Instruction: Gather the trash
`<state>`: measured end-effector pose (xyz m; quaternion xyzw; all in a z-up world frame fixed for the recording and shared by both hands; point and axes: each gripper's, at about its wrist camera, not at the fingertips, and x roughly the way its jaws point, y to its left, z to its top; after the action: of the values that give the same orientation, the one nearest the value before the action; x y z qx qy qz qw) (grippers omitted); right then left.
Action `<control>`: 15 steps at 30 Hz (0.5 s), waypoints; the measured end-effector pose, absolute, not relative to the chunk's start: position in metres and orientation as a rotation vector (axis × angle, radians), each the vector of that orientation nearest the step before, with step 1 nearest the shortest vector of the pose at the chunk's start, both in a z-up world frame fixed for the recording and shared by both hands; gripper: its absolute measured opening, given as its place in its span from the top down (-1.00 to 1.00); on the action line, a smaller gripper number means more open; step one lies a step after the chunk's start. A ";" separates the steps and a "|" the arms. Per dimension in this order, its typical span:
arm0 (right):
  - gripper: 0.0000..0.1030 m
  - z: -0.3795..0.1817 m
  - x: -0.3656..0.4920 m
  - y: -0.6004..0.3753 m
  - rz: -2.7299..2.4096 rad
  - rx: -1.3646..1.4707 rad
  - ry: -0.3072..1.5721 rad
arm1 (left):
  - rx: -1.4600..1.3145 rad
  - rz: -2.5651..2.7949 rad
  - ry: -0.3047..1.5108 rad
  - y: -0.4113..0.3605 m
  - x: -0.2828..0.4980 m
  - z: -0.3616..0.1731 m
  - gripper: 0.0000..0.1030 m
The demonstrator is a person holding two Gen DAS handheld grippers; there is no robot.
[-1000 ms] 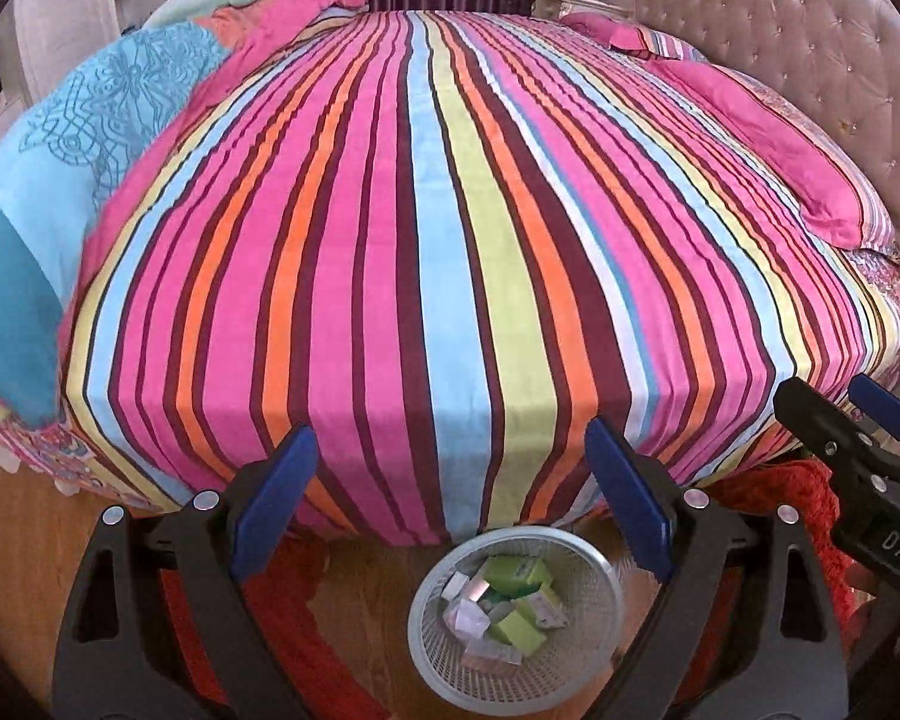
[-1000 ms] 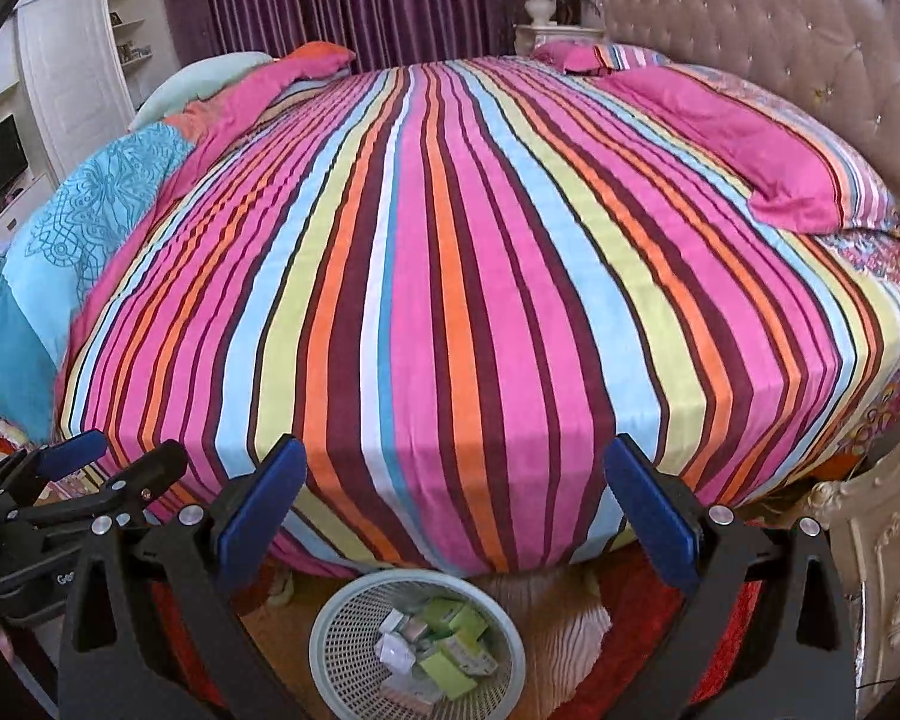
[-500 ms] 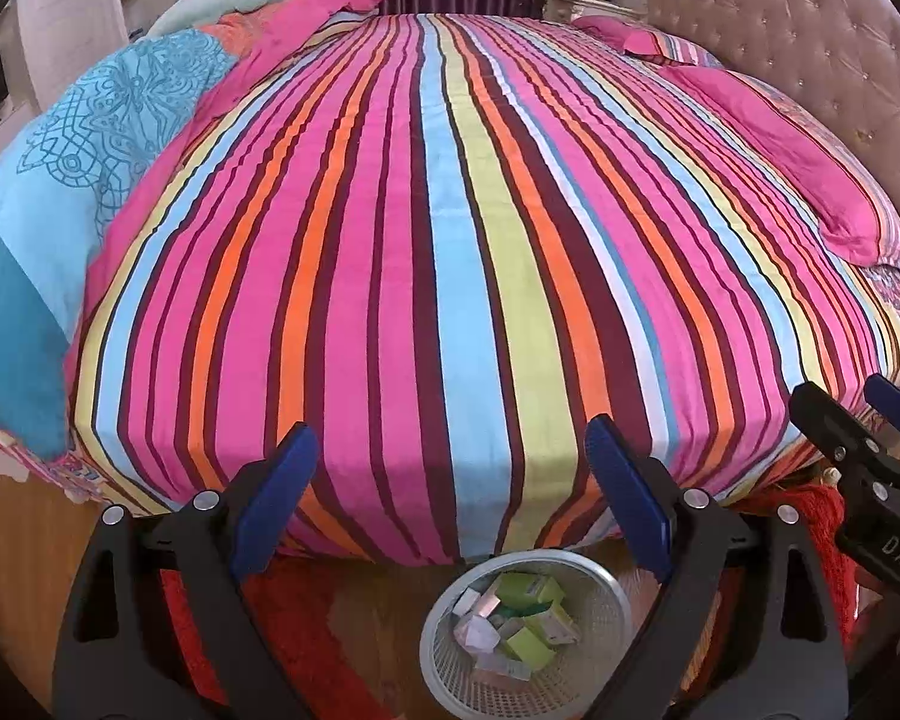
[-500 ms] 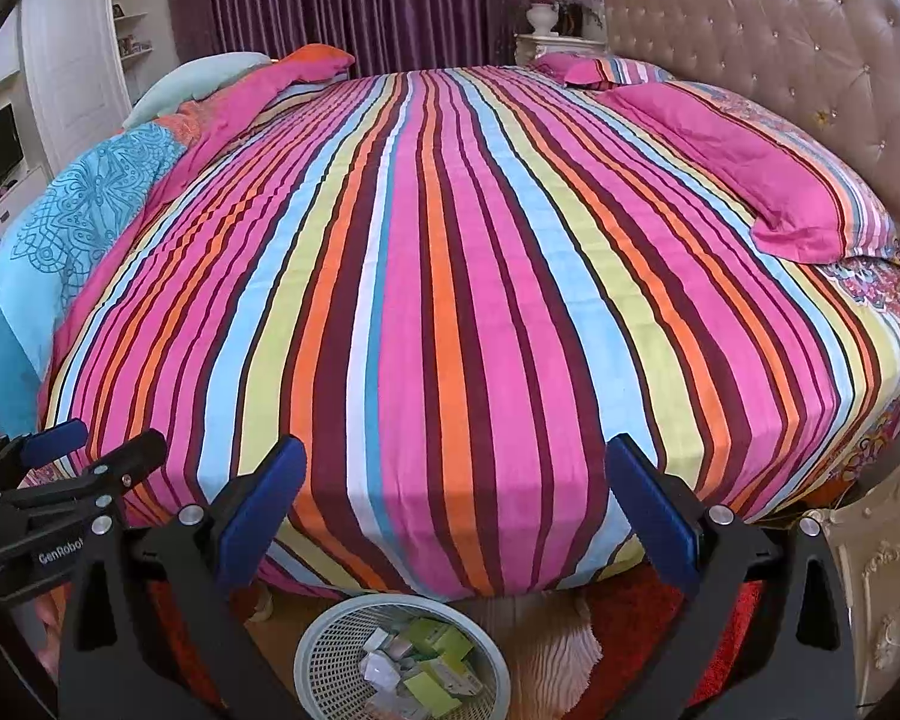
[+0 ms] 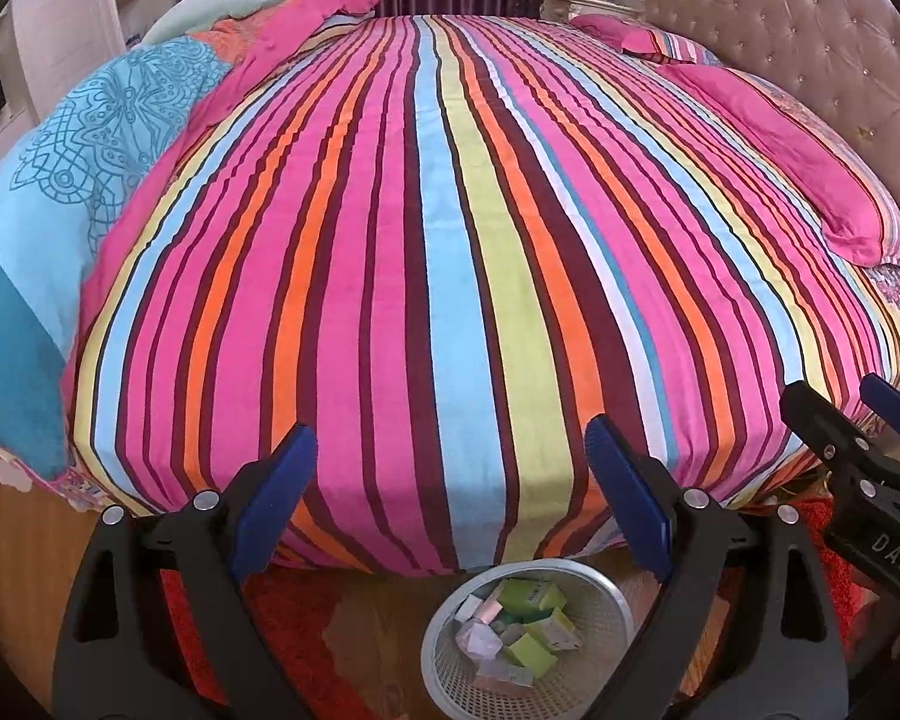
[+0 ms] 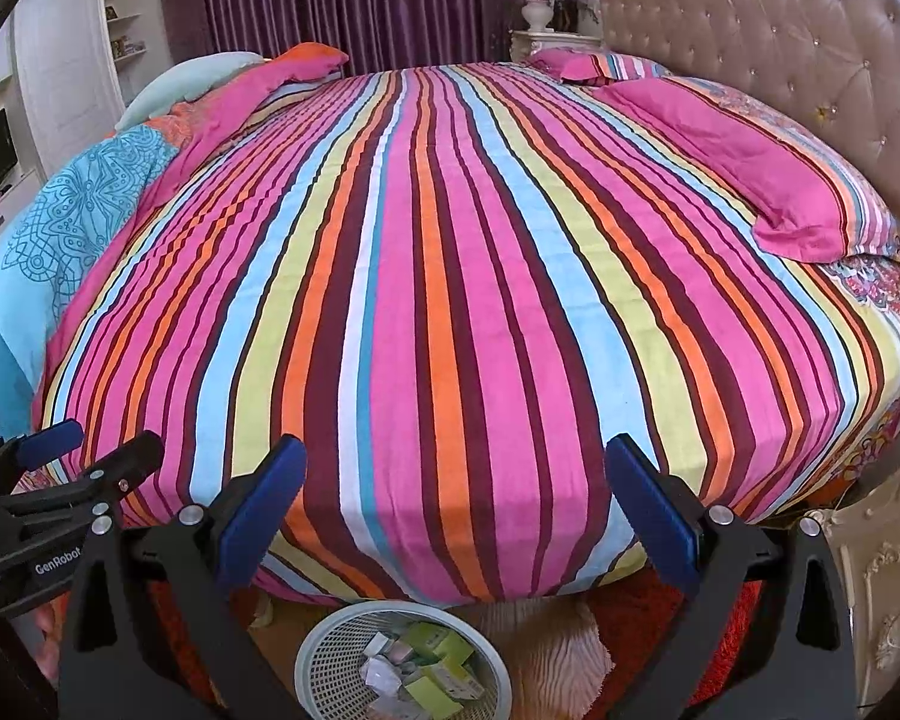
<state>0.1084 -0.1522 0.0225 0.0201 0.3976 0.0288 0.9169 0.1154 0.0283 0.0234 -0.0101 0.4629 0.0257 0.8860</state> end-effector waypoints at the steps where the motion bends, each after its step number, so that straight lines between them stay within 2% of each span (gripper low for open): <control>1: -0.85 0.022 0.108 -0.153 0.058 0.042 0.818 | -0.019 0.053 0.962 0.028 0.115 0.024 -0.71; 15: -0.85 0.027 0.106 -0.154 0.053 0.047 0.814 | -0.020 0.055 0.935 0.029 0.109 0.035 -0.71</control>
<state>0.1058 -0.1536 0.0269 0.0230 0.3958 0.0260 0.9177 0.1090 0.0287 0.0350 -0.0095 0.4507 0.0265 0.8922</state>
